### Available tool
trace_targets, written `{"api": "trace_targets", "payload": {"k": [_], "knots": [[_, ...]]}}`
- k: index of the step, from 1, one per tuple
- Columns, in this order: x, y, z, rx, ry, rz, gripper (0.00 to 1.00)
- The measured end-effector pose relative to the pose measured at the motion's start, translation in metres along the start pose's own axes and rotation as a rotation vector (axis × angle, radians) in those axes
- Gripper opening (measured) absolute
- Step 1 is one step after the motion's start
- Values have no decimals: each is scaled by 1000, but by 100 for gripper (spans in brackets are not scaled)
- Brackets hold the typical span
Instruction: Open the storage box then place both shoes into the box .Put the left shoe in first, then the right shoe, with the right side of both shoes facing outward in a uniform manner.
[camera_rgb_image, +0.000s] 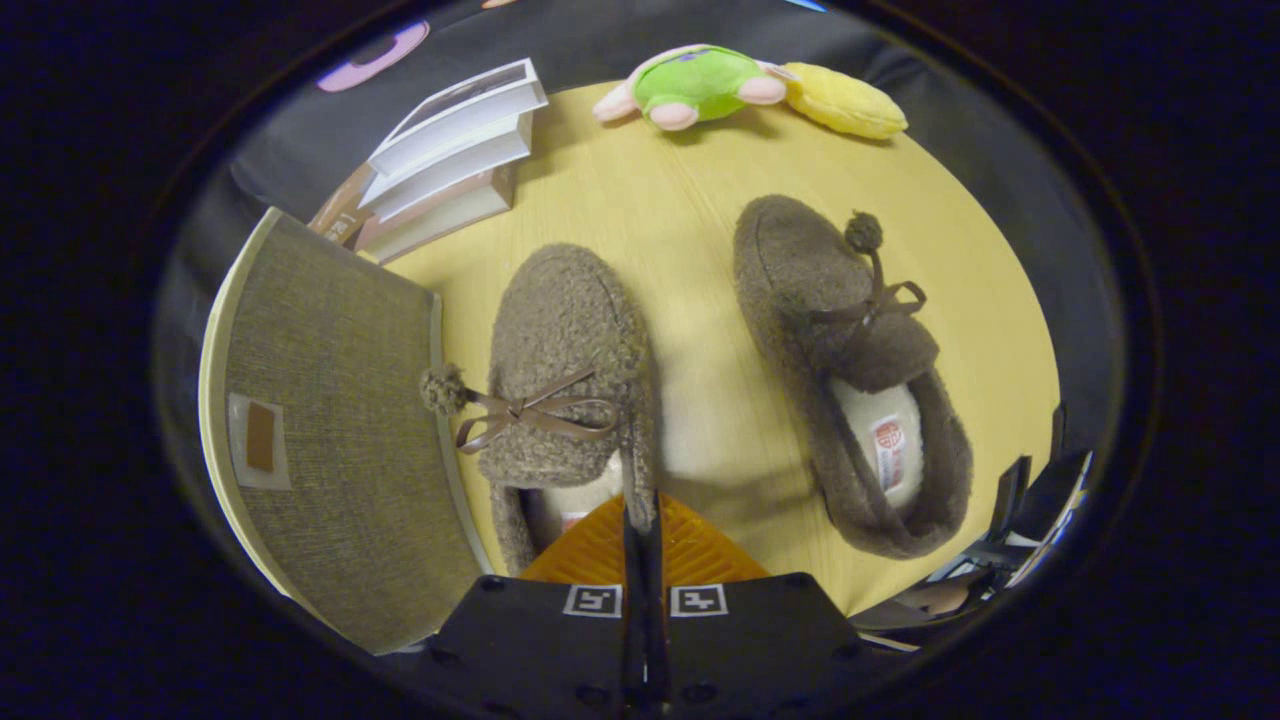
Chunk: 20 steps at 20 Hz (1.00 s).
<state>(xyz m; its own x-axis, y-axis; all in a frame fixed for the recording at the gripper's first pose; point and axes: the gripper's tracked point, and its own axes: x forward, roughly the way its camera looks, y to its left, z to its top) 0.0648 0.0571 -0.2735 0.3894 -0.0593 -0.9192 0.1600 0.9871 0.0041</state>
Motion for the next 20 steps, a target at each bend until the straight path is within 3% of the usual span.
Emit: {"api": "trace_targets", "payload": {"k": [4, 10, 20], "knots": [[-12, 3, 2, -23, -26, -15, 4], [-50, -1, 13, -76, -74, -125, 4], [-171, 24, 27, -11, -168, -304, 4]]}}
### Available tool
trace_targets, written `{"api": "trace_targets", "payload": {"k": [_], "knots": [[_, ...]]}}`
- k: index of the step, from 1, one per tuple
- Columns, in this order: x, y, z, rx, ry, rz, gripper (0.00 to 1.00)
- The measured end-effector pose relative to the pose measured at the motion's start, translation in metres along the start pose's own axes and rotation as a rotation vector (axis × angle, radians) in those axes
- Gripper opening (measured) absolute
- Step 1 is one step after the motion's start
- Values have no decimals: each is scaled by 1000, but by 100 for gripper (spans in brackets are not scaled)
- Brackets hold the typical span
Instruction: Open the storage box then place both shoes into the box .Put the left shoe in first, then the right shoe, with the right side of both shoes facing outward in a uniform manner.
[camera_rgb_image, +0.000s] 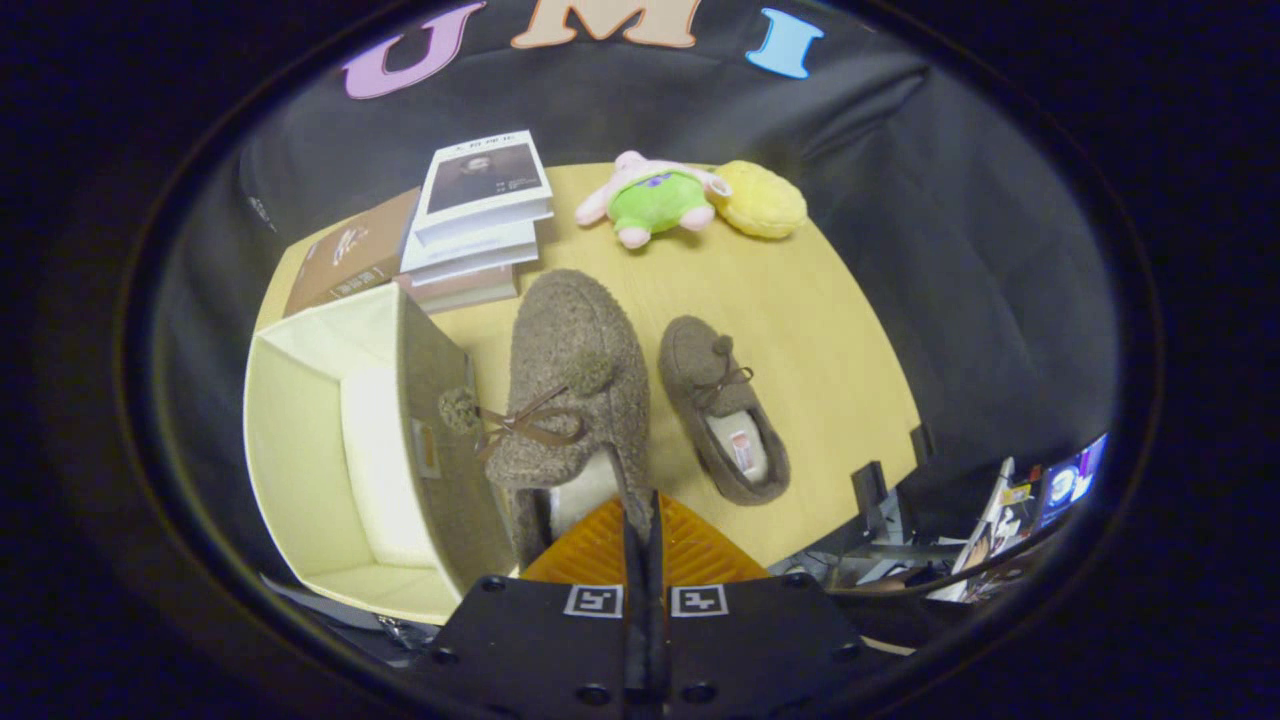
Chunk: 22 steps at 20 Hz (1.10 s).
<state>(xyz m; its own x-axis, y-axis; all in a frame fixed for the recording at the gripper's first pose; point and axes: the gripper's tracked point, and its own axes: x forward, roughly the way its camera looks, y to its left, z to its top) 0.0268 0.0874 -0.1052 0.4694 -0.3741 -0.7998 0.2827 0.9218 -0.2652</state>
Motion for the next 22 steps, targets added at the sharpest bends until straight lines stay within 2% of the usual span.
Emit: {"api": "trace_targets", "payload": {"k": [2, 5, 9, 11, 15, 22], "knots": [[-26, 13, 3, 8, -1, -14, 4], [-53, 49, 1, 18, 17, 10, 4], [-60, 118, -7, 14, 34, 96, 4], [-44, 150, -13, -11, 45, 120, 4], [-6, 192, -35, -94, 92, 111, 4], [55, 248, -57, -220, 135, 188, 4]]}}
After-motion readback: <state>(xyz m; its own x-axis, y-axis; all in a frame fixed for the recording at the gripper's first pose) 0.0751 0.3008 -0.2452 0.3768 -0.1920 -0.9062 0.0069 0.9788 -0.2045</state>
